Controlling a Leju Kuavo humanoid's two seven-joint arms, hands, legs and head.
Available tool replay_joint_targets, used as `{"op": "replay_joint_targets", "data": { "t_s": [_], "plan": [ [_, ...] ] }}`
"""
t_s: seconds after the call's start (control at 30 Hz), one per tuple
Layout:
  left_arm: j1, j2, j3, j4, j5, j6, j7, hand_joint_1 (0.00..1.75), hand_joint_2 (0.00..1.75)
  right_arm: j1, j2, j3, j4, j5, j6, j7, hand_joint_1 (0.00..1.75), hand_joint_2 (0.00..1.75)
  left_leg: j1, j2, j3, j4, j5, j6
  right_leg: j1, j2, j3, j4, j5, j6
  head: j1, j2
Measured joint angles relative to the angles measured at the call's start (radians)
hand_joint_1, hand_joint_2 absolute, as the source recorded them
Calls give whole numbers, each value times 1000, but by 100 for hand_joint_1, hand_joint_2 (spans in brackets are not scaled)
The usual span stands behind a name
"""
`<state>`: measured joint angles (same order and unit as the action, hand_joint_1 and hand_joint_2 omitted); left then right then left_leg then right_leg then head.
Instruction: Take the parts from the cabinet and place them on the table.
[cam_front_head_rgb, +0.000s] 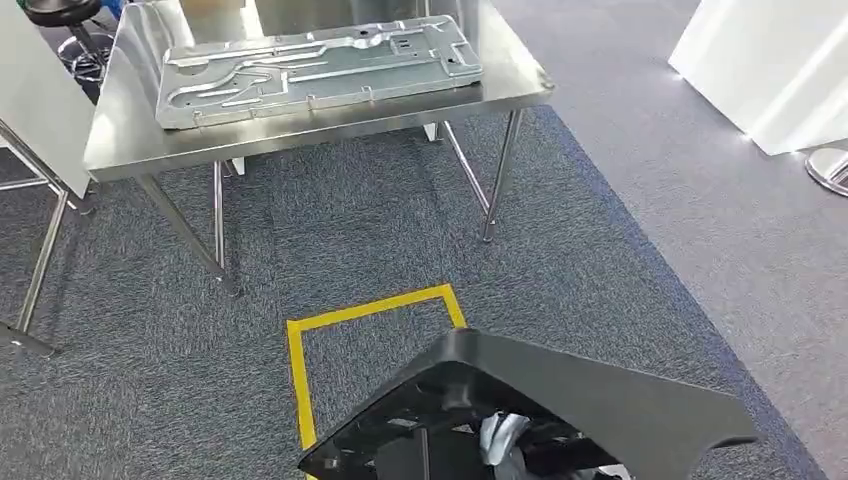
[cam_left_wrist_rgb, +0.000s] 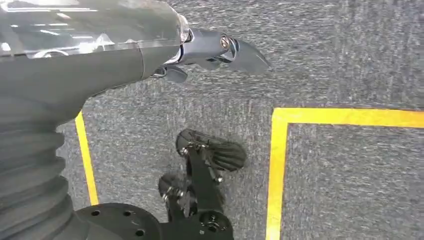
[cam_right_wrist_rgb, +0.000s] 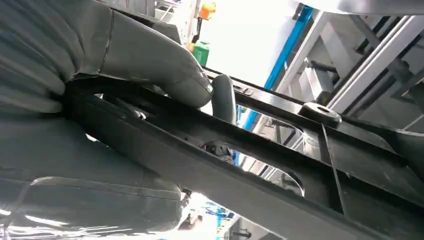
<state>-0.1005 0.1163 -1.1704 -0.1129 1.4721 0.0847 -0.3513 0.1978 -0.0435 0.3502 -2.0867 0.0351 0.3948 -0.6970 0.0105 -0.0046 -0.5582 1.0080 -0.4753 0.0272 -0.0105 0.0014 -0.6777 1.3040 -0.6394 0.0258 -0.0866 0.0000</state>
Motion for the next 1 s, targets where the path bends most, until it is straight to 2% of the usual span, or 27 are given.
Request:
{"op": "replay_joint_targets", "data": {
  "t_s": [0.03, 0.07, 0.1, 0.17, 0.2, 0.3, 0.37, 0.4, 0.43, 0.5, 0.53, 0.57, 0.6, 0.67, 0.7, 0.73, 0.83, 0.87, 0.9, 0.93, 1.0],
  "plan": [
    [0, 0, -1, 0, 0, 0, 0, 0, 175, 0, 0, 0, 0, 0, 0, 0, 175, 175, 0, -1, 7, 0, -5, -1, -2, 0, -28, 27, 11, 1, 0, 0],
    [1, 0, -1, 0, 0, 0, 1, 0, 175, 0, 0, 0, 0, -1, 0, 0, 175, 175, 0, -2, 17, 0, -12, -2, -3, 0, -30, 3, 48, 1, 0, 0],
    [1, 0, -2, 0, 0, -1, 1, 0, 175, 0, 0, 0, 0, -1, 0, 0, 175, 175, 0, -4, 29, 0, -20, -5, -4, -1, -10, -64, 105, 0, 0, 0],
    [2, 0, -3, 0, 0, -2, 2, 0, 175, -1, 1, 0, 0, -1, 0, 0, 175, 175, 0, -5, 54, 0, -38, -12, -4, -1, 56, -243, 213, -9, 0, 0],
    [1, 0, -3, 0, 0, -2, 2, 0, 175, -2, 1, -1, 1, -2, 0, 0, 175, 175, -7, -4, 53, 2, -47, -20, 3, -1, 65, -259, 193, -10, 0, 0],
    [-4, 1, -7, 0, 0, -2, 2, 0, 175, -1, 3, -3, 0, -2, -2, 0, 175, 175, -3, -3, 59, -6, -55, -37, 7, 4, 69, -269, 183, -24, 0, 0],
    [-9, 2, -10, 0, 0, -3, 2, 0, 175, 1, 6, -4, -6, -1, -3, 0, 175, 175, 1, -1, 70, 1, -67, -48, -2, 4, 84, -283, 182, -35, 0, 0],
    [-10, 2, -11, 0, 0, -5, 2, 0, 175, 1, 6, -5, -8, 0, -3, 0, 175, 175, 1, -1, 54, 39, -84, -53, -2, 2, 93, -287, 176, -42, 0, 0],
    [-11, 2, -13, 0, 0, -5, 2, 0, 175, 1, 10, -6, -9, 0, -3, 0, 175, 175, 2, -1, 16, 110, -115, -57, -2, 0, 98, -287, 173, -47, 0, 0],
    [-7, 3, -19, 0, 0, -5, 2, 0, 175, 2, 14, -6, -9, 1, -4, 0, 175, 175, 2, -1, -84, 272, -166, -63, -1, 0, 109, -287, 161, -49, 0, 0],
    [-4, 3, -21, 0, 0, -5, 2, 0, 175, 3, 14, -6, -9, 3, -4, 0, 175, 175, 2, -1, -120, 315, -164, -64, 0, 1, 115, -287, 155, -49, 0, 0],
    [-3, 3, -22, 0, 0, -6, 2, 0, 175, 4, 14, -6, -9, 3, -4, 0, 175, 175, 2, -1, -130, 303, -131, -63, 0, 2, 124, -287, 149, -49, 0, 0],
    [-3, 3, -23, 0, 0, -6, 2, 0, 175, 4, 14, -6, -9, 3, -5, 0, 175, 175, 2, -1, -118, 250, -83, -60, 1, 3, 134, -287, 142, -49, 0, 0],
    [-4, 4, -25, 0, 0, -7, 2, 0, 175, 4, 17, -6, -9, 3, -7, 0, 175, 175, 0, -1, -57, 76, 32, -46, 2, 3, 158, -287, 127, -45, 0, 0],
    [-4, 6, -25, 0, 0, -7, 3, 0, 175, 3, 18, -6, -9, 3, -8, 0, 175, 175, -4, -1, -38, 36, 32, -38, 4, 2, 163, -288, 121, -41, 0, 0],
    [-6, 6, -25, 0, 0, -8, 2, 0, 175, 3, 20, -6, -9, 5, -11, 0, 175, 175, -9, -1, -31, 19, 24, -35, 7, 6, 161, -286, 116, -33, 0, 0],
    [-5, 7, -25, 0, 0, -8, 2, 0, 175, 3, 21, -6, -10, 8, -17, 0, 175, 175, -13, -2, -30, 17, 19, -21, 4, 4, 168, -298, 112, -18, 0, 0],
    [-5, 6, -26, 0, 0, -8, 3, 0, 175, 5, 21, -6, -16, 11, -17, 0, 175, 175, 3, -2, -16, -2, 25, -14, 8, 2, 179, -298, 105, -11, 0, 0],
    [-5, 6, -26, 0, 0, -8, 3, 0, 175, 3, 21, -6, -19, 11, -17, 0, 175, 175, 2, -2, -2, -10, 22, -10, 7, 0, 173, -270, 94, -6, 0, 0],
    [-6, 6, -26, 0, 0, -8, 3, 0, 175, 3, 22, -6, -20, 11, -16, 0, 175, 175, 1, -1, 3, -11, 19, -6, 5, 0, 138, -207, 65, -5, 0, 0],
    [-7, 5, -26, 0, 0, -9, 3, 0, 175, 7, 23, -6, -20, 10, -16, 0, 175, 175, 0, -1, 9, -11, 9, -2, 0, 0, 36, -46, 6, 0, 0, 0]
  ]
}}
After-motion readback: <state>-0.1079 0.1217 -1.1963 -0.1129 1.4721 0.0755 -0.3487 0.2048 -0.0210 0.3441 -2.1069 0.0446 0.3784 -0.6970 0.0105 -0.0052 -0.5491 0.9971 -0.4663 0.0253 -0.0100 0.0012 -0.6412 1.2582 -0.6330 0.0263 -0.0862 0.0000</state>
